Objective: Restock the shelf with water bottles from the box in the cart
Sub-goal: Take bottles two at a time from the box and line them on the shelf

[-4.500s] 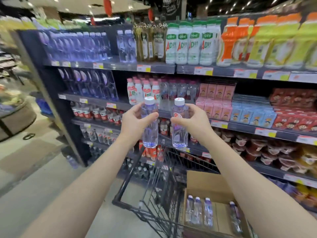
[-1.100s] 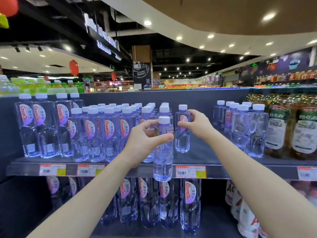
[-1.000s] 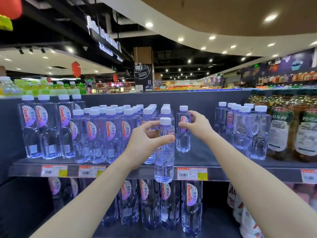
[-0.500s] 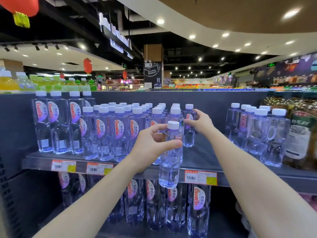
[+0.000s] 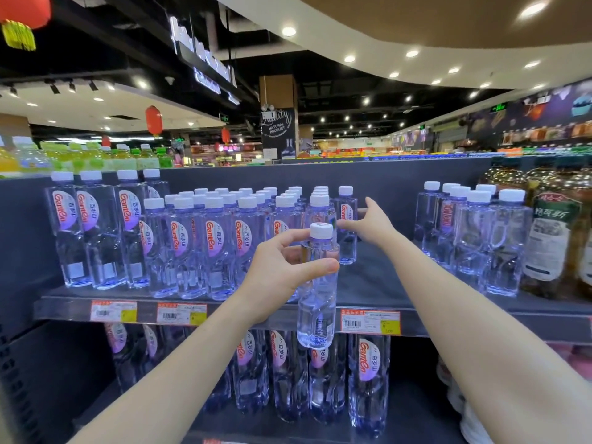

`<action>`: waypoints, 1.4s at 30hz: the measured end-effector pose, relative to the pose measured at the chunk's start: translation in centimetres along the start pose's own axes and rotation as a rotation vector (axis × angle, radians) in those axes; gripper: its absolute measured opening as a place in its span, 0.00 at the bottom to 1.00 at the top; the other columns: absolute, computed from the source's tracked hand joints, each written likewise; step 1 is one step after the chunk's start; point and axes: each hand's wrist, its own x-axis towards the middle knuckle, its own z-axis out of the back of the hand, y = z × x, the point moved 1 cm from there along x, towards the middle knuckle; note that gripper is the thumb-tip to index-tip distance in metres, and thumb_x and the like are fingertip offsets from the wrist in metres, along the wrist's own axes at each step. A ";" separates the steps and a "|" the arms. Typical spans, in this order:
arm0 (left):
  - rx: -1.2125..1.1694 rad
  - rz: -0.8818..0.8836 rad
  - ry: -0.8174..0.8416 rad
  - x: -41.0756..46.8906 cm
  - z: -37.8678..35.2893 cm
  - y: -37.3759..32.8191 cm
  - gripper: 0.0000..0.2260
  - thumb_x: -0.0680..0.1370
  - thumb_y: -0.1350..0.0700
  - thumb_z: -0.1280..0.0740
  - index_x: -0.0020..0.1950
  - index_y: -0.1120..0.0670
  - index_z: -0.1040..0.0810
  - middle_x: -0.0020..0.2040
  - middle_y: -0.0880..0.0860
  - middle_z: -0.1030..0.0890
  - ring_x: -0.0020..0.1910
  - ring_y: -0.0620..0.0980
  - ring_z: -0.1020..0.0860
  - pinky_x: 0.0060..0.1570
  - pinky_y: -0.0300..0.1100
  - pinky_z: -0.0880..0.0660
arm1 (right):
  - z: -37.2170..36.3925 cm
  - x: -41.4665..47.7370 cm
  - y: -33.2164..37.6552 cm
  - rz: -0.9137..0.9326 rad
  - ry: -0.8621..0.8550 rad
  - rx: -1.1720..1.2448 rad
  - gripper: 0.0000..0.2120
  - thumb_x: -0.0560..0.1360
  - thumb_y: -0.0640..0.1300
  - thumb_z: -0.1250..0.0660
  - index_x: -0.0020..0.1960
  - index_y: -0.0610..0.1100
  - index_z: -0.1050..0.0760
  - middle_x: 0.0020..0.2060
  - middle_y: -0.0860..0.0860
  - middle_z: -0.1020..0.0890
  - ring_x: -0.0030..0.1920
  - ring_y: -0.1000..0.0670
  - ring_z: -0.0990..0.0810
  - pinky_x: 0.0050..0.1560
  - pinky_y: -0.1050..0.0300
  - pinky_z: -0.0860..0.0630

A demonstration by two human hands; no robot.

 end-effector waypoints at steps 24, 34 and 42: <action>0.192 -0.082 -0.159 1.4 -5.9 -4.2 0.26 0.71 0.45 0.19 0.67 0.43 0.22 0.50 0.45 0.15 0.52 0.46 0.16 0.51 0.40 0.19 | 5.6 -17.6 2.7 0.199 0.238 0.088 0.31 0.62 0.62 0.21 0.56 0.44 0.21 0.48 0.46 0.12 0.51 0.44 0.13 0.60 0.38 0.19; 0.955 -0.340 -0.146 -0.9 -3.4 -2.8 0.23 0.80 0.45 0.32 0.75 0.49 0.26 0.65 0.49 0.17 0.64 0.52 0.22 0.60 0.49 0.23 | 5.9 -14.3 3.0 0.201 0.073 0.163 0.19 0.69 0.49 0.17 0.54 0.44 0.19 0.51 0.45 0.14 0.50 0.45 0.13 0.51 0.49 0.17; 1.170 -0.397 -0.183 -1.9 -2.7 -0.9 0.23 0.76 0.47 0.35 0.68 0.55 0.19 0.57 0.53 0.15 0.58 0.57 0.17 0.61 0.52 0.23 | 2.9 -12.1 1.5 0.139 0.105 0.164 0.13 0.72 0.48 0.20 0.52 0.47 0.19 0.48 0.50 0.15 0.47 0.51 0.15 0.48 0.57 0.22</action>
